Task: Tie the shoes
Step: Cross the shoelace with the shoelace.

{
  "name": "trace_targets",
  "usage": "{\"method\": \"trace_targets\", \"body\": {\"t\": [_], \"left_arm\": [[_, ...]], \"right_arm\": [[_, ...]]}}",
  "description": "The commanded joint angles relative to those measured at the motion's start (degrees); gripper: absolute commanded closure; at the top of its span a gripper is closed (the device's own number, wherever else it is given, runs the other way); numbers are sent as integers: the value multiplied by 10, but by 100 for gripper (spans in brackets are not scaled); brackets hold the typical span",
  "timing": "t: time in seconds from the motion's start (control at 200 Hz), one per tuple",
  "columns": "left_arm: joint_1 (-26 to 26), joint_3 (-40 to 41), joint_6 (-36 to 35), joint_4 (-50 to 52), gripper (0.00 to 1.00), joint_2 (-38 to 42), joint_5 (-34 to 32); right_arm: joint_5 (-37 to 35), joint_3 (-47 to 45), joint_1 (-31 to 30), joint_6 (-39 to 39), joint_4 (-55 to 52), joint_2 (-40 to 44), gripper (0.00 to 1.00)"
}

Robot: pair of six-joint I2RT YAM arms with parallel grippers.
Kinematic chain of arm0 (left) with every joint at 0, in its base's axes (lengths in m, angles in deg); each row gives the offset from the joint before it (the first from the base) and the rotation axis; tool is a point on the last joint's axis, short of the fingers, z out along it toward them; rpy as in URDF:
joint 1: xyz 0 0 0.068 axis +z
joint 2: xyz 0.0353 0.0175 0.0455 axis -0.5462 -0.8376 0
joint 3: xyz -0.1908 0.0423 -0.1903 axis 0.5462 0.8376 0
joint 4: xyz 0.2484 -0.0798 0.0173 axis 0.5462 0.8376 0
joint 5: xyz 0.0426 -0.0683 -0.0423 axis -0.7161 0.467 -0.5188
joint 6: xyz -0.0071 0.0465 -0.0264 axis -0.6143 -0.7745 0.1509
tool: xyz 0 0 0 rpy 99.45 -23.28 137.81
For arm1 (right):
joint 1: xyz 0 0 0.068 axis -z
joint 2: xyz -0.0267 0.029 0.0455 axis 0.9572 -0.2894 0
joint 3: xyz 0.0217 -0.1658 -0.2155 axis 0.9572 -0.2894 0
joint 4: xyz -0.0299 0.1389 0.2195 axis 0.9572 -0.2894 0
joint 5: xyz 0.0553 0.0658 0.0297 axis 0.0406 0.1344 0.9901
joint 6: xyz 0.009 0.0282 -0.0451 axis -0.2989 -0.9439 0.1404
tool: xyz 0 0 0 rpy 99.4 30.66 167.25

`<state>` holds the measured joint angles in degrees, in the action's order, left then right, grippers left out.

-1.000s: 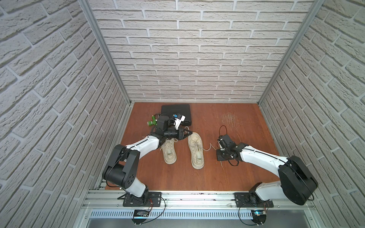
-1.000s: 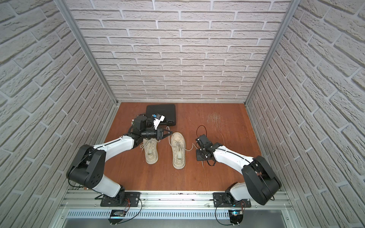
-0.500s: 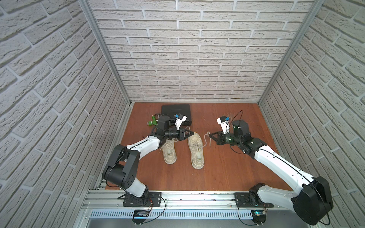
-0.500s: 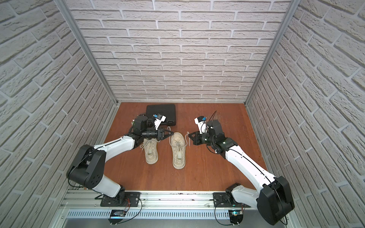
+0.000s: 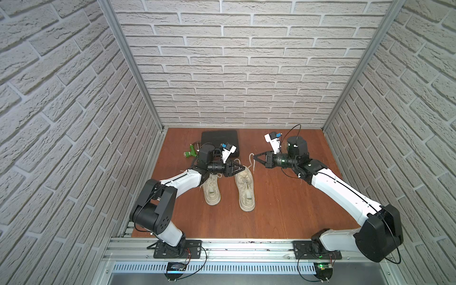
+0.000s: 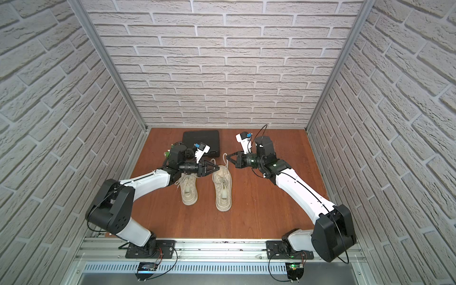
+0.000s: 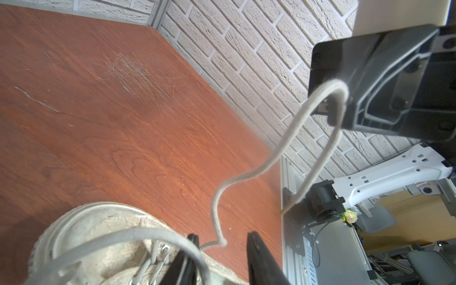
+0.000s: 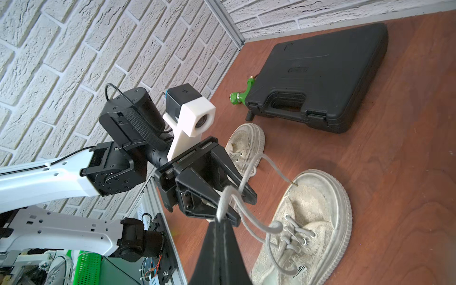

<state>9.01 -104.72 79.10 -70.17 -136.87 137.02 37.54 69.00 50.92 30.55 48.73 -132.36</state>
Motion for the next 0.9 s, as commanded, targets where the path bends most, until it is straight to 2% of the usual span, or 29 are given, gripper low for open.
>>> {"method": "trace_targets", "body": {"t": [0.0,0.895], "left_arm": [[-6,-18,-13,-25,62,-10,19],[-27,-70,-78,59,59,-54,8]], "right_arm": [[22,18,2,-11,48,-11,97],[53,34,-2,-29,62,-29,97]]}}
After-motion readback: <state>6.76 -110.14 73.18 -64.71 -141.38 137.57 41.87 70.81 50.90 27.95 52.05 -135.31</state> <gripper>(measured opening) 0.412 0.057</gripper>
